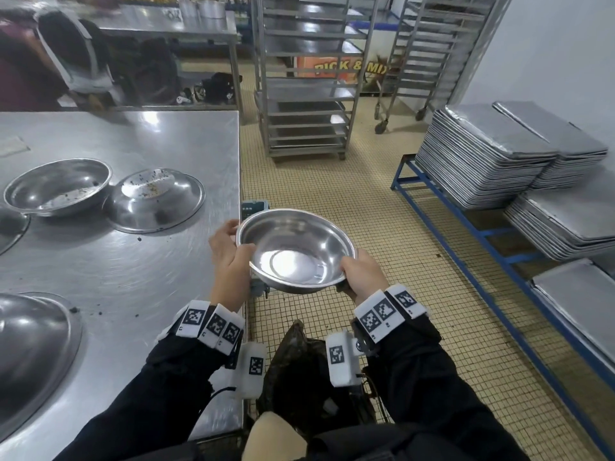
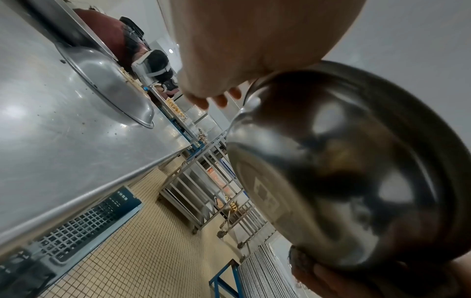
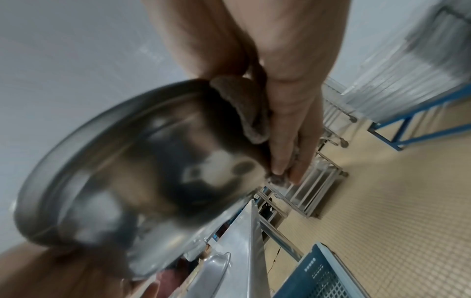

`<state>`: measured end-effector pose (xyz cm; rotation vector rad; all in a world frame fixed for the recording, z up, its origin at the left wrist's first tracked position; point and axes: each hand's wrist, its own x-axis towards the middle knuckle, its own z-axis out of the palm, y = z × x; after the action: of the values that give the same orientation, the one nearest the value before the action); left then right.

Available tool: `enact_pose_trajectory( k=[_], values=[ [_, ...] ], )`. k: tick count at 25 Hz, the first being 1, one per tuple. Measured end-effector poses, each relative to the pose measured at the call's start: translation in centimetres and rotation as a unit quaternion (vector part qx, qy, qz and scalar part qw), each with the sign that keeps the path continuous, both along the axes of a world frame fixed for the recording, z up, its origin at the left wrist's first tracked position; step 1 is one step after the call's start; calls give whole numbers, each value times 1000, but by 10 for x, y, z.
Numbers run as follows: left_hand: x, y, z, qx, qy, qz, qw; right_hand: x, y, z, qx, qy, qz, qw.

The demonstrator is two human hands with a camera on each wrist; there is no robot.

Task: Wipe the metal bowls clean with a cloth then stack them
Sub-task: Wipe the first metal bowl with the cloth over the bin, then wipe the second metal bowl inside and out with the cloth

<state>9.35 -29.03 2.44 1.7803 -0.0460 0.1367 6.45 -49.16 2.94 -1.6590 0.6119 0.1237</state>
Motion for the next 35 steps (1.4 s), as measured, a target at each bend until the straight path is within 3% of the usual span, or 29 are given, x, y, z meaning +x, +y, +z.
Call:
enact_pose_trajectory(
  k=[2,5,12,17,22,27,31,35],
  values=[
    [-1,6,1,-37,45,-19,998,-4,6,5,-60,-22,28,998],
    [-7,25,1,-23,37,-8,999,-7,20,13,-125,-76,69,987],
    [-25,113,-14,64,59,115,990,18,90,-4,-110,-149,157,970],
    [-45,170,-37,65,126,176,974,47,155,-38,-103,-145,229,957],
    [-47,192,-55,85,162,231,956,69,196,-61,-176,-112,298,931],
    [-37,204,-67,145,218,208,942,74,201,-72,-219,-76,332,915],
    [-36,208,-70,184,219,195,938,76,201,-76,-249,-80,321,910],
    [-32,223,-61,239,265,188,915,90,192,-65,-383,-134,308,861]
  ],
)
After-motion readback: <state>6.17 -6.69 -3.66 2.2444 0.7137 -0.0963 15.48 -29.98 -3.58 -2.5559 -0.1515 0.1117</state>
